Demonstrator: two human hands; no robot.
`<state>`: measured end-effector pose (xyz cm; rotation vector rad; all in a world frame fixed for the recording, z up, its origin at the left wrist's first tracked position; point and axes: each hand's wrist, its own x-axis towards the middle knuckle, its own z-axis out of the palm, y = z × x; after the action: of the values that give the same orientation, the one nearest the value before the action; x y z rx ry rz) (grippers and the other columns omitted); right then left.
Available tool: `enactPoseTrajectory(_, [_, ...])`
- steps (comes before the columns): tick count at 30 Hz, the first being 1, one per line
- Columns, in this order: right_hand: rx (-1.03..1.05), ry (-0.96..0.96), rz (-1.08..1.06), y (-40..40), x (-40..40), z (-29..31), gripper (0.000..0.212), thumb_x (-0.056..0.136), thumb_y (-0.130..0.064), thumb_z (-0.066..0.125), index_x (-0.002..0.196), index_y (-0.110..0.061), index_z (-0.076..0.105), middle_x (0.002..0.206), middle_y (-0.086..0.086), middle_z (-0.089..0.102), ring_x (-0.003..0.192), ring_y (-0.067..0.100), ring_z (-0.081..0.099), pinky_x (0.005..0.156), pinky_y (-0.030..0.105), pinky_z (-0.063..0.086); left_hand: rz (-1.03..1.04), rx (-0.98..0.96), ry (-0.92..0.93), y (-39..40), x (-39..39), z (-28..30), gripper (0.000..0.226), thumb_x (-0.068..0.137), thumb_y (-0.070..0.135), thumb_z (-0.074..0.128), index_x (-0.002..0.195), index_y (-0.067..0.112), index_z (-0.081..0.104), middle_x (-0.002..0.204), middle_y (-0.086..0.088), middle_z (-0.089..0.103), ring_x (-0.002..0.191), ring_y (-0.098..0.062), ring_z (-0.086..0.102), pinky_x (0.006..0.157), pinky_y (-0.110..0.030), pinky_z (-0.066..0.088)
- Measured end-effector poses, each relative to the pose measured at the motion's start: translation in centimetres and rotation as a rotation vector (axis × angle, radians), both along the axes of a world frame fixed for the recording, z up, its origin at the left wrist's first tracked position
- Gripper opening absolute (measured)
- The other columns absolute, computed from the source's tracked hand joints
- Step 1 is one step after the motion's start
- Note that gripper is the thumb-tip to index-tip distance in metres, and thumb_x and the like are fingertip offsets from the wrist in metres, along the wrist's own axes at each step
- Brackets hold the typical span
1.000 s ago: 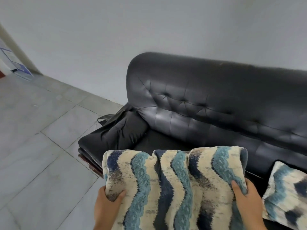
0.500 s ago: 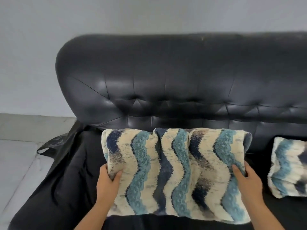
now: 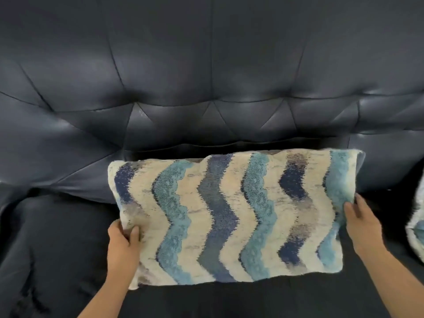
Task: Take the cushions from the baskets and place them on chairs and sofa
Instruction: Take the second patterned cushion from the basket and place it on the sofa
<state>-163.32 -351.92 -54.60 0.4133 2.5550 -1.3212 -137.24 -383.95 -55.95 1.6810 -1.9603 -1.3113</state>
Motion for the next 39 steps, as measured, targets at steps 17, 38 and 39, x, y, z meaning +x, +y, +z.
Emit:
enactPoseTrajectory(17, [0.734, 0.297, 0.739, -11.8, 2.8, -9.0, 0.077, 0.075, -0.073, -0.003, 0.135, -0.028, 0.015, 0.146, 0.017, 0.007, 0.13, 0.056, 0.014, 0.095, 0.07, -0.002, -0.898, -0.498, -0.833, 3.6, -9.9, -6.4, 0.113, 0.043, 0.069, -0.042, 0.142, 0.033, 0.002, 0.124, -0.007, -0.04, 0.098, -0.038, -0.057, 0.069, -0.044, -0.052])
enactPoseTrajectory(38, [0.765, -0.295, 0.768, -5.7, 7.7, -11.3, 0.105, 0.066, -0.079, 0.036, 0.139, -0.028, -0.02, 0.147, 0.011, -0.034, 0.136, 0.039, -0.023, 0.106, 0.066, 0.008, -0.651, 0.0, -0.91, 7.9, -2.7, -10.4, 0.104, 0.073, 0.072, 0.036, 0.138, 0.017, -0.024, 0.144, -0.03, -0.027, 0.136, -0.044, -0.018, 0.109, -0.059, 0.012])
enactPoseTrajectory(39, [0.748, -0.289, 0.796, -5.1, 8.0, -10.7, 0.104, 0.067, -0.077, 0.039, 0.139, -0.03, -0.019, 0.148, 0.01, -0.032, 0.137, 0.038, -0.021, 0.106, 0.065, 0.009, -0.695, 0.044, -0.895, 7.7, -2.3, -9.9, 0.104, 0.073, 0.07, 0.04, 0.137, 0.021, -0.026, 0.144, -0.027, -0.03, 0.136, -0.042, -0.019, 0.109, -0.059, 0.012])
